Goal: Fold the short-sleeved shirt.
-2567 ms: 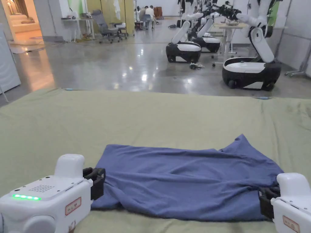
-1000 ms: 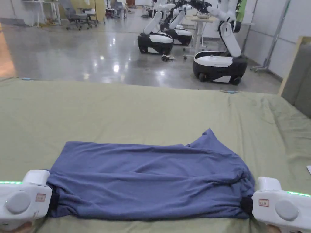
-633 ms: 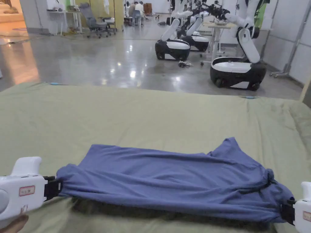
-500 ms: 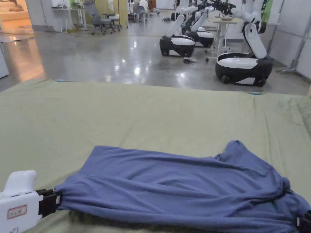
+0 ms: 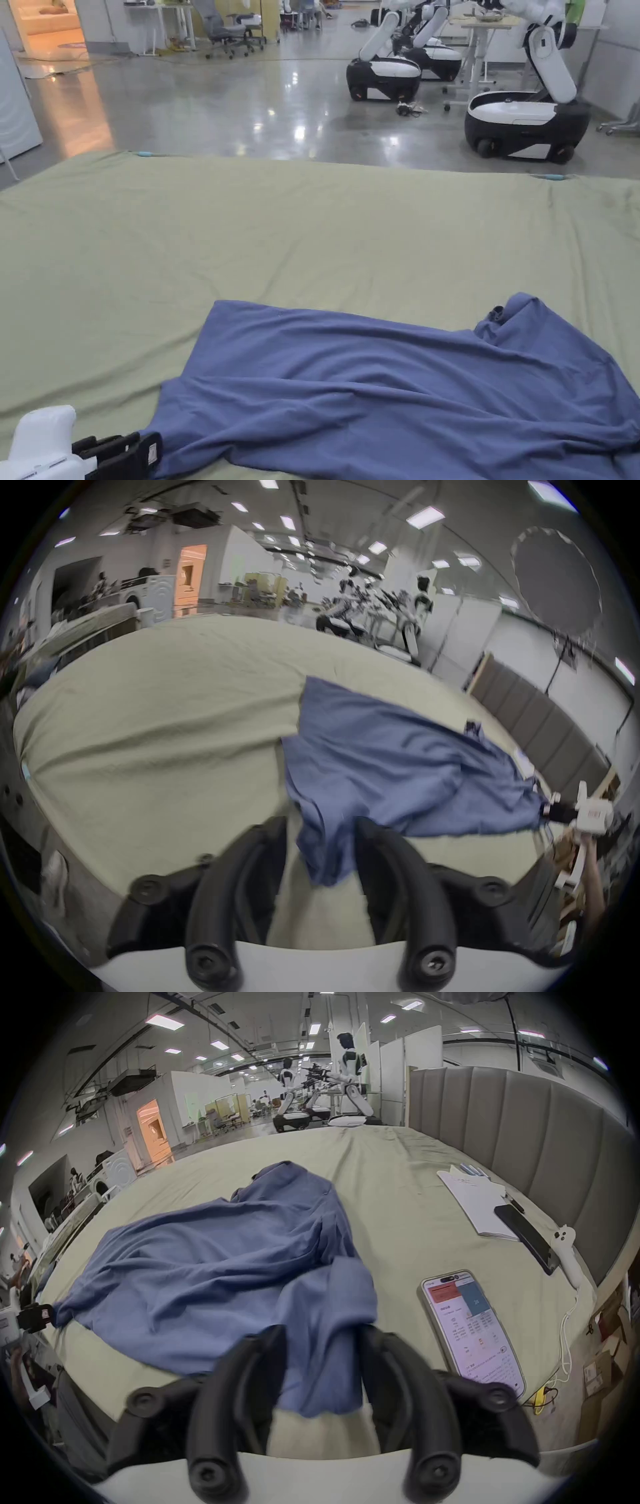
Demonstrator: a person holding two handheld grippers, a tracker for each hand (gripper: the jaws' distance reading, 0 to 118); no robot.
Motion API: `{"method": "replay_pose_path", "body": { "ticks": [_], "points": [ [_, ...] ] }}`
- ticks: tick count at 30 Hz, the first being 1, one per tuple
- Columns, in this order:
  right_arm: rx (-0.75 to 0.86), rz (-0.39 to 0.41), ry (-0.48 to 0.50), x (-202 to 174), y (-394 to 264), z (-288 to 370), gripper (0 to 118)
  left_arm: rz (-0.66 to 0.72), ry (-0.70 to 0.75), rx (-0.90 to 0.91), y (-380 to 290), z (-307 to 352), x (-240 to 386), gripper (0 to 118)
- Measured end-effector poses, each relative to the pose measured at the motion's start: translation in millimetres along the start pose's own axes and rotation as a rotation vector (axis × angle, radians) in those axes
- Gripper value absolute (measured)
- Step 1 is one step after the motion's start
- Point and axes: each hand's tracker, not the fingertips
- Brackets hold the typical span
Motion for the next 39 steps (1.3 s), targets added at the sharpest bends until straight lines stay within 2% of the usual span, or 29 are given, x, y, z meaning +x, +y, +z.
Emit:
{"method": "replay_pose_path", "body": {
  "ticks": [1, 3, 4, 10, 14, 17, 19, 20, 21, 22, 23, 24, 25, 26, 28, 33, 39],
  "points": [
    [0.021, -0.018, 0.007, 3, 1, 4, 56, 0.033, 0.001, 0.036, 4, 6, -2, 46],
    [0.067, -0.030, 0.017, 5, 4, 17, 67, 0.047, 0.020, 0.109, 11, 20, -6, 46],
    [0.101, -0.028, 0.027, 5, 6, 26, 69, 0.043, 0.028, 0.131, 14, 27, -6, 47],
    [0.228, 0.039, 0.103, -13, 19, 60, 69, -0.108, 0.006, 0.234, 22, 65, 42, 48],
    [0.265, 0.027, 0.191, -36, 22, 65, 69, -0.211, -0.014, 0.303, 18, 74, 83, 48],
    [0.276, 0.032, 0.214, -46, 19, 61, 68, -0.206, -0.015, 0.310, 15, 73, 104, 48],
    [0.272, 0.051, 0.232, -52, 16, 59, 61, -0.196, -0.030, 0.314, 15, 72, 115, 44],
    [0.264, 0.062, 0.238, -55, 15, 57, 48, -0.194, -0.065, 0.314, 14, 72, 117, 38],
    [0.257, 0.073, 0.237, -64, 14, 59, 35, -0.190, -0.072, 0.318, 13, 72, 120, 20],
    [0.252, 0.084, 0.223, -69, 13, 59, 23, -0.185, -0.083, 0.324, 13, 72, 123, 10],
    [0.243, 0.090, 0.205, -71, 12, 57, 11, -0.188, -0.092, 0.320, 14, 70, 125, 9],
    [0.228, 0.094, 0.197, -73, 12, 55, 4, -0.190, -0.087, 0.320, 14, 69, 127, 4],
    [0.217, 0.098, 0.197, -77, 12, 54, 0, -0.194, -0.099, 0.303, 15, 66, 127, 4],
    [0.212, 0.100, 0.201, -79, 11, 52, 0, -0.197, -0.135, 0.293, 15, 65, 129, 3],
    [0.206, 0.108, 0.205, -81, 10, 50, 0, -0.201, -0.094, 0.273, 16, 60, 131, 4],
    [0.210, 0.129, 0.204, -84, 12, 48, 0, -0.189, -0.113, 0.231, 30, 51, 123, 4],
    [0.219, 0.071, 0.241, -76, 17, 47, 0, -0.231, -0.098, 0.149, 90, 4, 107, 4]
  ]
}}
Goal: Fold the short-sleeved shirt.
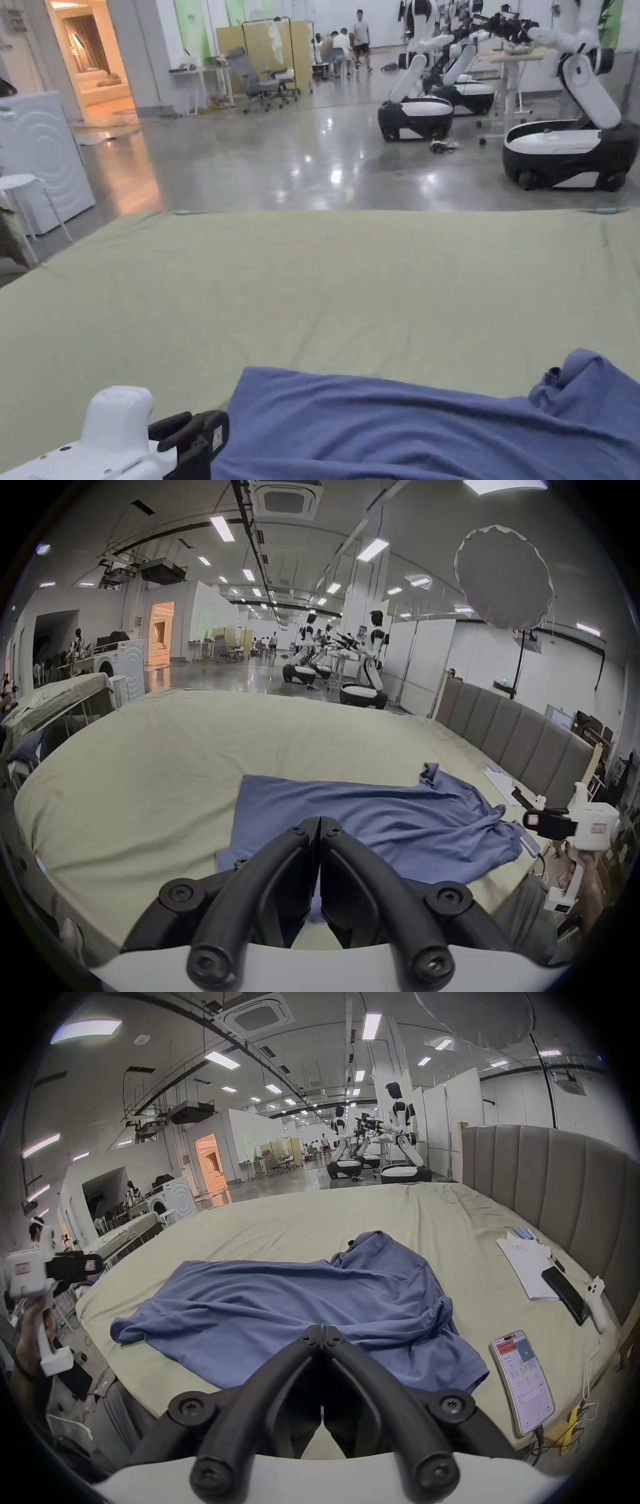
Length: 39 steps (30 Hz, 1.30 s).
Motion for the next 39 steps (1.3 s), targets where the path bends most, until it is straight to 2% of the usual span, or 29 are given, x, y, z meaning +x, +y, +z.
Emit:
{"method": "replay_pose_path", "body": {
  "ticks": [2, 3, 5, 10, 16, 18, 21, 24, 26, 27, 28, 29, 30, 32, 35, 37, 39],
  "points": [
    [-0.002, -0.019, 0.002, 2, 3, -1, 0, 0.019, -0.001, -0.029, 21, -35, -20, 5],
    [-0.006, -0.025, 0.002, 4, 3, -2, 0, 0.033, 0.009, -0.047, 30, -54, -30, 14],
    [-0.016, -0.038, -0.006, 10, 2, -4, 0, 0.077, 0.005, -0.156, 48, -106, -52, 52],
    [-0.048, -0.080, -0.036, 26, 2, -7, 0, 0.120, 0.137, -0.332, 60, -223, -90, 52],
    [-0.092, -0.109, -0.103, 46, -2, -4, 0, 0.197, 0.182, -0.461, 40, -292, -109, 48],
    [-0.103, -0.125, -0.117, 51, -2, -3, 0, 0.127, 0.224, -0.530, 32, -305, -103, 43],
    [-0.115, -0.117, -0.140, 55, 1, -2, 0, -0.012, 0.268, -0.528, 32, -307, -87, 37],
    [-0.111, -0.111, -0.144, 61, 14, -6, 0, -0.109, 0.277, -0.566, 31, -313, -72, 17],
    [-0.117, -0.103, -0.151, 71, 37, -18, 1, -0.180, 0.298, -0.591, 28, -319, -63, 16],
    [-0.141, -0.097, -0.144, 79, 52, -30, 8, -0.206, 0.306, -0.598, 27, -322, -58, 16],
    [-0.158, -0.088, -0.125, 86, 64, -43, 25, -0.221, 0.310, -0.613, 25, -325, -57, 16],
    [-0.200, -0.087, -0.110, 112, 71, -64, 58, -0.223, 0.313, -0.616, 25, -327, -57, 16],
    [-0.243, -0.098, -0.111, 144, 75, -86, 71, -0.217, 0.311, -0.620, 27, -329, -59, 16],
    [-0.263, -0.103, -0.128, 163, 96, -127, 71, -0.202, 0.308, -0.638, 31, -331, -61, 16],
    [-0.390, -0.127, -0.175, 182, 114, -198, 71, -0.198, 0.307, -0.650, 31, -327, -55, 16],
    [-0.458, -0.112, -0.209, 189, 113, -238, 70, -0.195, 0.307, -0.652, 30, -325, -52, 16],
    [-0.501, -0.082, -0.251, 179, 98, -264, 65, -0.198, 0.309, -0.644, 29, -322, -49, 16]
  ]
}}
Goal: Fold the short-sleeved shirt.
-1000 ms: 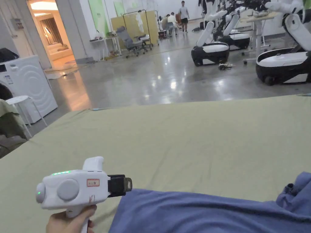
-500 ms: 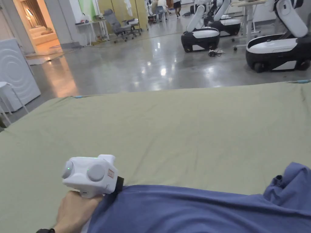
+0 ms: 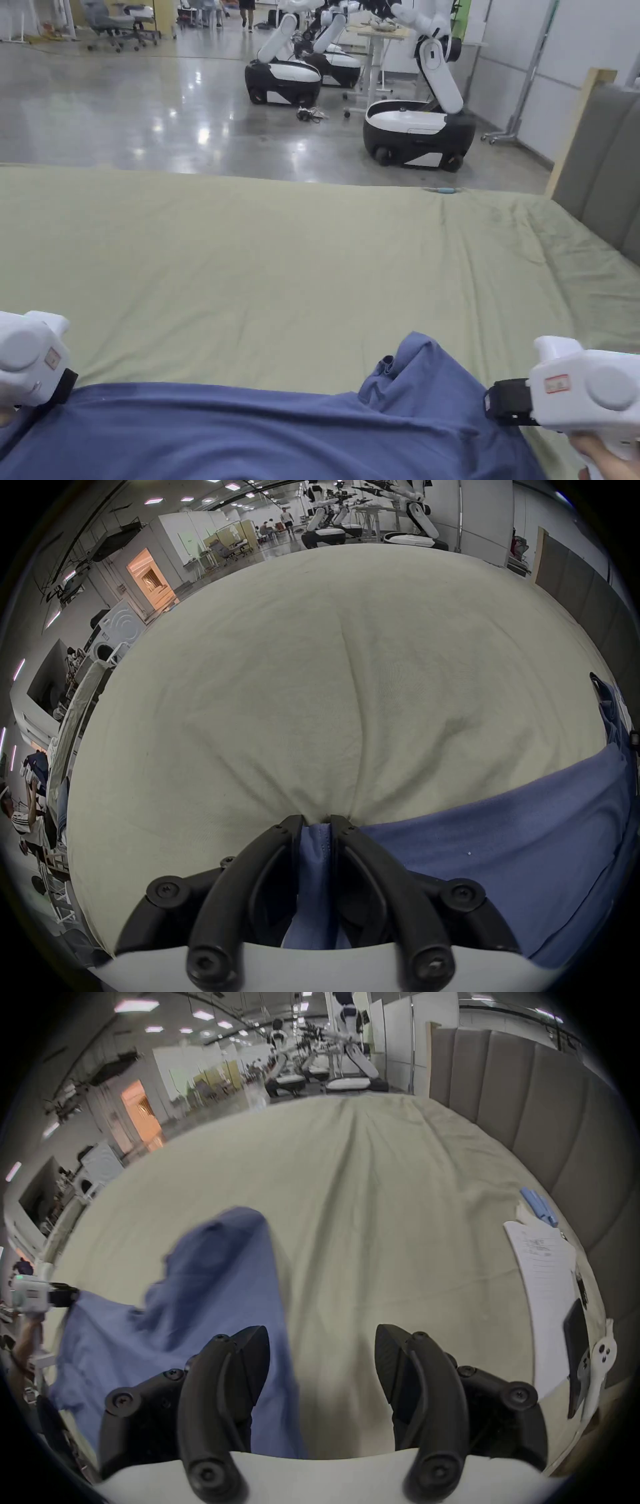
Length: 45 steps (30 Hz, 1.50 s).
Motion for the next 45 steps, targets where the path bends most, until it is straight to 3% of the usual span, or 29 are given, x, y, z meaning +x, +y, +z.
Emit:
{"method": "replay_pose_path", "body": {
  "ticks": [1, 2, 3, 4, 5, 6, 7, 9, 10, 14, 20, 24, 29, 33, 34, 35, 36, 37, 41, 45],
  "points": [
    [-0.078, 0.029, 0.018, -5, -1, -14, 65, -0.001, -0.002, 0.002, -2, 1, 1, 16],
    [-0.083, 0.080, -0.045, -13, -6, -21, 62, 0.001, -0.002, 0.007, -3, 2, 1, 16],
    [0.000, 0.116, -0.059, -17, -9, -12, 48, 0.004, -0.004, 0.012, -5, 3, 1, 16],
    [0.022, 0.141, -0.075, -21, -9, -6, 9, 0.006, -0.005, 0.015, -3, 3, -1, 16],
    [0.086, 0.174, -0.072, -24, -12, 1, 0, 0.011, -0.011, 0.013, -3, 5, -2, 16],
    [0.100, 0.232, -0.110, -27, -14, 2, 0, 0.027, -0.019, 0.020, -4, 10, -5, 15],
    [0.071, 0.181, -0.106, -25, -11, 1, 0, 0.043, -0.030, 0.027, -4, 17, -8, 15],
    [0.060, 0.167, -0.036, -19, -8, 5, 0, 0.065, -0.057, 0.115, -8, 45, -16, 9],
    [0.088, 0.160, -0.052, -26, -11, 21, 0, 0.045, -0.062, 0.171, -15, 65, -20, 9],
    [0.221, 0.175, 0.042, -30, -30, 89, 0, 0.050, -0.197, 0.322, -43, 127, -51, 9],
    [0.347, 0.192, 0.095, -19, -110, 189, 0, 0.109, -0.314, 0.411, -140, 201, -75, 9],
    [0.352, 0.121, 0.102, 4, -172, 213, 0, 0.148, -0.342, 0.380, -209, 200, -84, 9],
    [0.269, 0.032, 0.109, 20, -224, 193, 0, 0.251, -0.375, 0.295, -265, 168, -87, 9],
    [0.232, 0.019, 0.109, 15, -243, 170, 1, 0.274, -0.388, 0.282, -282, 148, -82, 14],
    [0.227, 0.023, 0.104, 13, -247, 167, 8, 0.284, -0.392, 0.297, -284, 147, -82, 28],
    [0.222, 0.032, 0.093, 11, -247, 165, 31, 0.290, -0.384, 0.310, -286, 144, -84, 47],
    [0.224, 0.039, 0.077, 10, -251, 165, 51, 0.291, -0.362, 0.332, -288, 144, -87, 50],
    [0.237, 0.043, 0.063, 9, -254, 167, 59, 0.288, -0.348, 0.365, -289, 150, -88, 50],
    [0.334, 0.050, 0.091, 0, -252, 197, 60, 0.220, -0.324, 0.572, -287, 206, -74, 50],
    [0.492, 0.111, 0.121, -37, -243, 237, 63, 0.162, -0.256, 0.774, -282, 263, -45, 50]
  ]
}}
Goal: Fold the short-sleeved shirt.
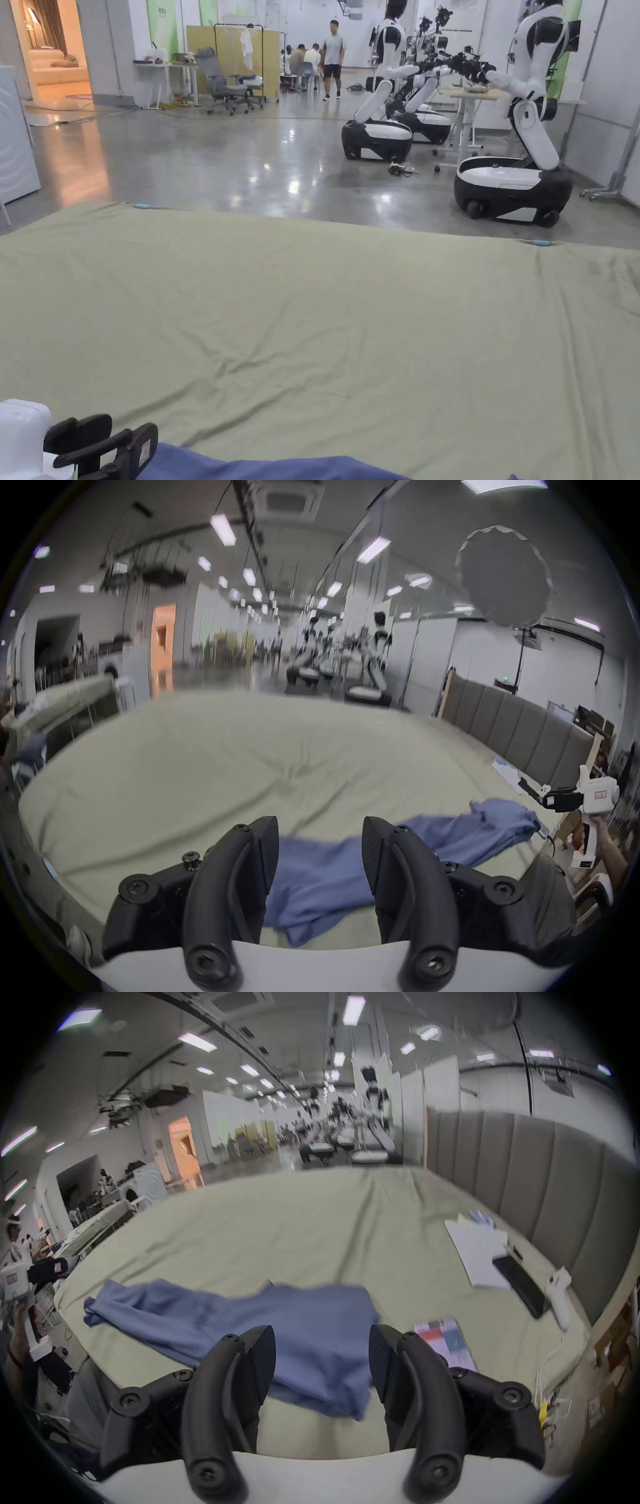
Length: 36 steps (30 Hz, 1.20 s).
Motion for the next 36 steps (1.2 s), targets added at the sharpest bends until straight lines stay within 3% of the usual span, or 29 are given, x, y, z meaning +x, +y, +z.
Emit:
{"method": "replay_pose_path", "body": {
  "ticks": [7, 9, 11, 13, 20, 22, 23, 25, 26, 27, 28, 32, 36],
  "points": [
    [0.077, 0.062, 0.073, -75, 20, -8, 62, -0.079, 0.003, 0.121, 3, 11, 57, 44],
    [0.046, 0.055, 0.100, -86, 21, -17, 42, -0.091, 0.003, 0.086, 1, 6, 62, 17],
    [0.013, 0.034, 0.133, -87, 21, -32, 10, -0.064, -0.027, 0.044, -1, 2, 65, 12],
    [-0.024, 0.005, 0.180, -93, 21, -41, 0, -0.013, -0.067, 0.013, -2, -1, 64, 4],
    [-0.039, -0.014, 0.186, -95, 16, -53, 0, 0.185, -0.086, -0.016, -7, -4, 33, 4],
    [-0.037, -0.017, 0.188, -90, 15, -51, 0, 0.321, -0.145, -0.006, -11, -5, 6, 4],
    [-0.037, -0.020, 0.191, -88, 15, -49, 0, 0.407, -0.163, 0.001, -16, -6, -11, 7],
    [-0.037, -0.031, 0.200, -84, 13, -44, 0, 0.558, -0.205, -0.050, -28, -14, -48, 35],
    [-0.037, -0.038, 0.200, -79, 11, -43, 0, 0.628, -0.207, -0.065, -37, -18, -64, 43],
    [-0.037, -0.049, 0.199, -76, 10, -41, 0, 0.696, -0.190, -0.092, -49, -25, -82, 43],
    [-0.039, -0.059, 0.200, -73, 8, -40, 0, 0.763, -0.184, -0.116, -59, -31, -98, 57],
    [-0.056, -0.101, 0.196, -58, 0, -43, 0, 0.910, -0.135, -0.238, -94, -64, -136, 57],
    [-0.078, -0.109, 0.180, -52, -5, -42, 0, 1.084, -0.208, -0.267, -121, -92, -137, 57]
  ]
}}
